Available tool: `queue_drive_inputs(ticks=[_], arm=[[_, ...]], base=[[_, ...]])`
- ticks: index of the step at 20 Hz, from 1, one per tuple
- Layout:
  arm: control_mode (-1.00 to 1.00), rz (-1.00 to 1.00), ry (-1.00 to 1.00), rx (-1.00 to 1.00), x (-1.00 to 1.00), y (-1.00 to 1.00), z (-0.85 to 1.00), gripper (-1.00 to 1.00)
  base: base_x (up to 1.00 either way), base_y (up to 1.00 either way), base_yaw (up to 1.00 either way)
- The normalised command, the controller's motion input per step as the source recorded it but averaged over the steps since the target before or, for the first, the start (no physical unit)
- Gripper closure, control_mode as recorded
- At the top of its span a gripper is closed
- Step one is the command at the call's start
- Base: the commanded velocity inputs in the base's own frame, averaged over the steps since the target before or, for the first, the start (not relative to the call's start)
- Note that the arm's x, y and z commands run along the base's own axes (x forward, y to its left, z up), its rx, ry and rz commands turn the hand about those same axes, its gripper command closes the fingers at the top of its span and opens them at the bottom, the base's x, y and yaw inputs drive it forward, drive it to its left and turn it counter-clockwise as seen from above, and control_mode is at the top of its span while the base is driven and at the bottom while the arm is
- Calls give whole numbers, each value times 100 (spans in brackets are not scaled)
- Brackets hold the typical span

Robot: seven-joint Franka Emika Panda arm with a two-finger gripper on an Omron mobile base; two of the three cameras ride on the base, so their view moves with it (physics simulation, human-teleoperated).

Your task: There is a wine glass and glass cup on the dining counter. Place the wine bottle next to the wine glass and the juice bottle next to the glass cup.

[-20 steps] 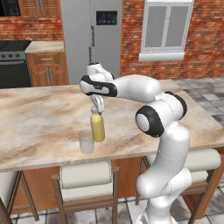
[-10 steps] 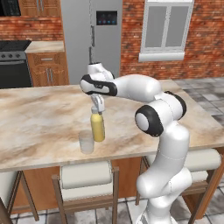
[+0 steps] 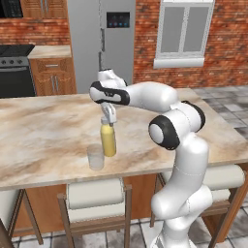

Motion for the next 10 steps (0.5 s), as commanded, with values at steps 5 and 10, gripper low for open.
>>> queue_drive_inputs(ticks=[5, 10], arm=[[-100, 0, 0, 0, -3, -8, -3, -100], [-100, 0, 0, 0, -14, -7, 0, -100]], base=[[0, 0, 0], [0, 0, 0]])
